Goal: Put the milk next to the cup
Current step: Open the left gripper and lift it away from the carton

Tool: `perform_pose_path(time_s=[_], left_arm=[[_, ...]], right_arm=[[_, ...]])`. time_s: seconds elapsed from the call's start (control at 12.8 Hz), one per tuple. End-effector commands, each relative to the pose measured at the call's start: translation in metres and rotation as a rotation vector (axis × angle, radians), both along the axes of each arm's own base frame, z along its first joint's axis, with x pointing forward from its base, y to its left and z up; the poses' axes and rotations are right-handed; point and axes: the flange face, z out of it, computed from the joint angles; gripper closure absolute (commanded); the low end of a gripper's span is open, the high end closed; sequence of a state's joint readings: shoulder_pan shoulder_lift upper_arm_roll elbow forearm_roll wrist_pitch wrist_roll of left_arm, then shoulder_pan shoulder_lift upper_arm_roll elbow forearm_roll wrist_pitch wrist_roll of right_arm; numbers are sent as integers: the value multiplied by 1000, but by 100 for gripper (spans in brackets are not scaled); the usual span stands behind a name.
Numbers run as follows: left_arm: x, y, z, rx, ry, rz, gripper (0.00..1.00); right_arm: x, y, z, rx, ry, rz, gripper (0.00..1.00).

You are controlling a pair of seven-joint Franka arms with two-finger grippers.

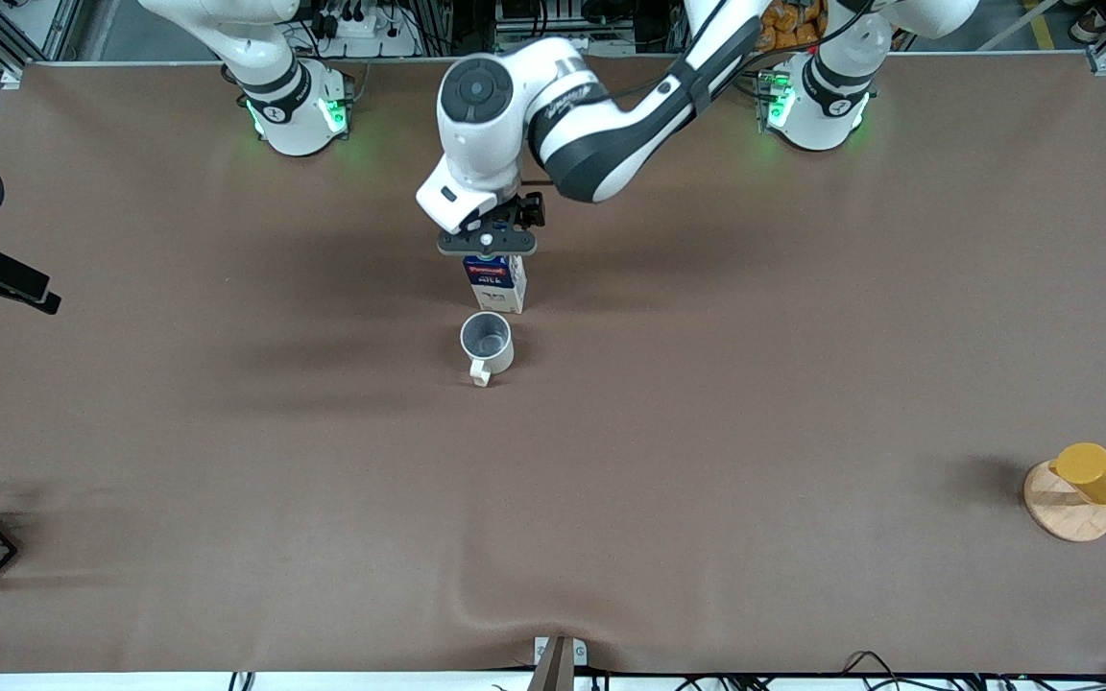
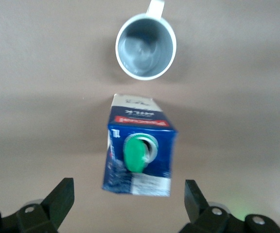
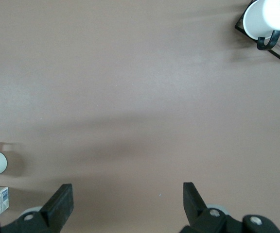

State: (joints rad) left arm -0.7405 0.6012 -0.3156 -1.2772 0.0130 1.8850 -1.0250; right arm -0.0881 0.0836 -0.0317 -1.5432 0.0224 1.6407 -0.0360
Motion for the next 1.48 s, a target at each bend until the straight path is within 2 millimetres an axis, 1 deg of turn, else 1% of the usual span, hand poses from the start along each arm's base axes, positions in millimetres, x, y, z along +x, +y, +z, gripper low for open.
perform_pose_path(time_s=[0.0, 0.08, 0.16, 0.23, 0.31, 0.47, 0.54, 0.62, 0.78, 0.93, 1.09, 1.17, 1.25, 1.32, 1.4], left_arm=[[19, 34, 58, -19, -26, 119, 0], [35, 57, 83, -27, -41, 165, 0], [50, 85, 109, -20, -63, 197, 0], [65, 120, 138, -9, -85, 241, 0], [77, 155, 159, 7, -97, 290, 0], [96, 208, 189, 54, -149, 356, 0], [101, 229, 199, 92, -178, 370, 0], [107, 252, 207, 126, -189, 344, 0], [121, 306, 220, 163, -179, 271, 0], [124, 341, 225, 189, -165, 253, 0], [129, 385, 228, 202, -161, 203, 0], [129, 407, 228, 205, -152, 218, 0], [129, 421, 226, 213, -145, 220, 0], [125, 429, 229, 217, -150, 207, 0], [123, 435, 229, 221, -146, 206, 0]], right_arm=[[-1, 7, 5, 2, -13, 18, 0], [0, 8, 4, 2, -13, 19, 0], [0, 9, 4, 2, -13, 21, 0], [0, 9, 3, 4, -11, 20, 0], [0, 9, 3, 4, -10, 22, 0], [-1, 7, 5, 2, -14, 22, 0], [-1, 8, 5, 1, -14, 24, 0], [-1, 7, 5, 2, -16, 25, 0], [-1, 7, 5, 2, -16, 25, 0], [-1, 8, 6, 3, -18, 27, 0], [0, 10, 8, 2, -28, 31, 0], [0, 9, 7, 4, -30, 28, 0], [0, 9, 7, 2, -31, 28, 0], [1, 9, 8, 2, -42, 29, 0], [2, 9, 7, 0, -43, 29, 0]])
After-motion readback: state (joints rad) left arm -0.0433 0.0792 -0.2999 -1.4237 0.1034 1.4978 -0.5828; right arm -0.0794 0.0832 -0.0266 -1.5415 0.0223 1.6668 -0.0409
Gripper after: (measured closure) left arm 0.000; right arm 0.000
